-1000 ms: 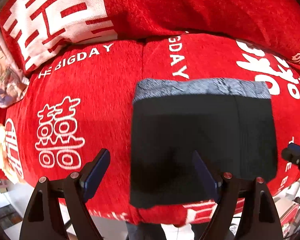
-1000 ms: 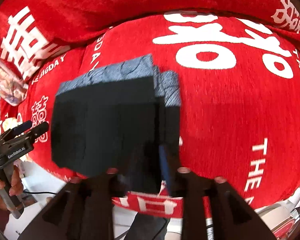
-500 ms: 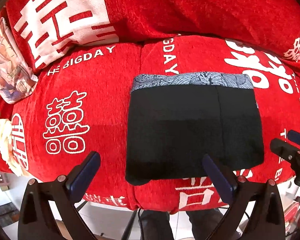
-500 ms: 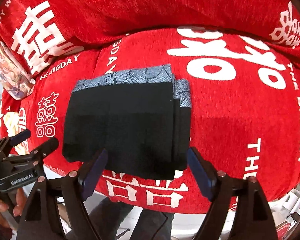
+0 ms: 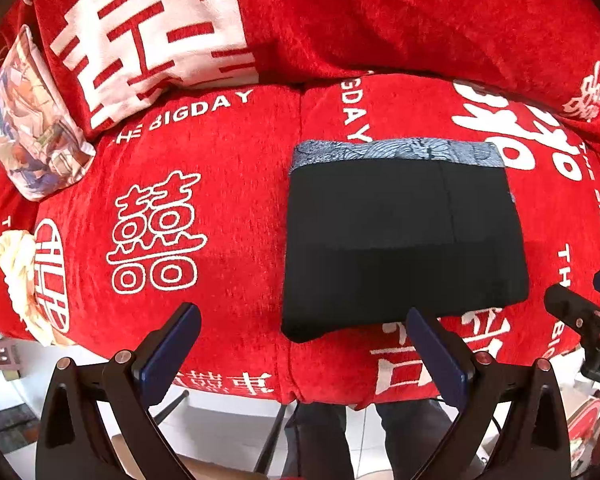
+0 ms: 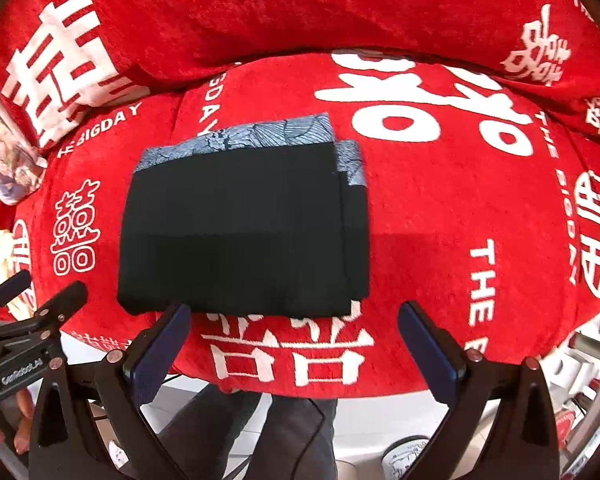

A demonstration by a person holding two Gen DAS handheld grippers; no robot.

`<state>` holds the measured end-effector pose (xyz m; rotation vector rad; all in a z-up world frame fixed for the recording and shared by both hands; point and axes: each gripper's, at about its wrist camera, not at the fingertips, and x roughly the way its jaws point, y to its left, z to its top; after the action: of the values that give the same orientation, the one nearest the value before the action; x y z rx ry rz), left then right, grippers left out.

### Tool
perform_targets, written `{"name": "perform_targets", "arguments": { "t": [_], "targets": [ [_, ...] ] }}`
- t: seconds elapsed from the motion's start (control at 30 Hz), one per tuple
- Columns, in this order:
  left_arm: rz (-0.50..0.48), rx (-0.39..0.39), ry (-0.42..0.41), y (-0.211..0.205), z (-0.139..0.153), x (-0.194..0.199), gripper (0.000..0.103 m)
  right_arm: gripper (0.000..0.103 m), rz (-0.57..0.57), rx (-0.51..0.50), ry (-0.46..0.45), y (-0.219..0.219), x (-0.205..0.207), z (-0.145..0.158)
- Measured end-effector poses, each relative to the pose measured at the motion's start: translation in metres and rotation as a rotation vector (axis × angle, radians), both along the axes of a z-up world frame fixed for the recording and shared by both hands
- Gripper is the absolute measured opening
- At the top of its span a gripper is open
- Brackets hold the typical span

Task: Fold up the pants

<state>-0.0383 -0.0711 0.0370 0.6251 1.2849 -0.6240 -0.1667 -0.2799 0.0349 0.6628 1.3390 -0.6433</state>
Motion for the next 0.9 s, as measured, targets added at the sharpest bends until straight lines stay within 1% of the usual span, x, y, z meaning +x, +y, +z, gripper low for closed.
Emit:
{"name": "perform_targets", "arguments": {
  "t": [0.2,0.4,0.9],
  "targets": [
    [-0.038,-0.016,-0.003,0.003,0.011,-0.011,0.103,0.103,0.004,-0.056,0.026,0.009,0.000,0.018],
    [-0.044,-0.035,-0.007,0.006,0.021,-0.015,0.103,0.103,0.026,-0.094,0.026,0.019,0.002,0.033],
    [-0.048,-0.069,-0.039,0.008,0.042,-0.013,0.103,0.103,0.027,-0.136,0.008,0.030,0.003,0.053]
  ]
}}
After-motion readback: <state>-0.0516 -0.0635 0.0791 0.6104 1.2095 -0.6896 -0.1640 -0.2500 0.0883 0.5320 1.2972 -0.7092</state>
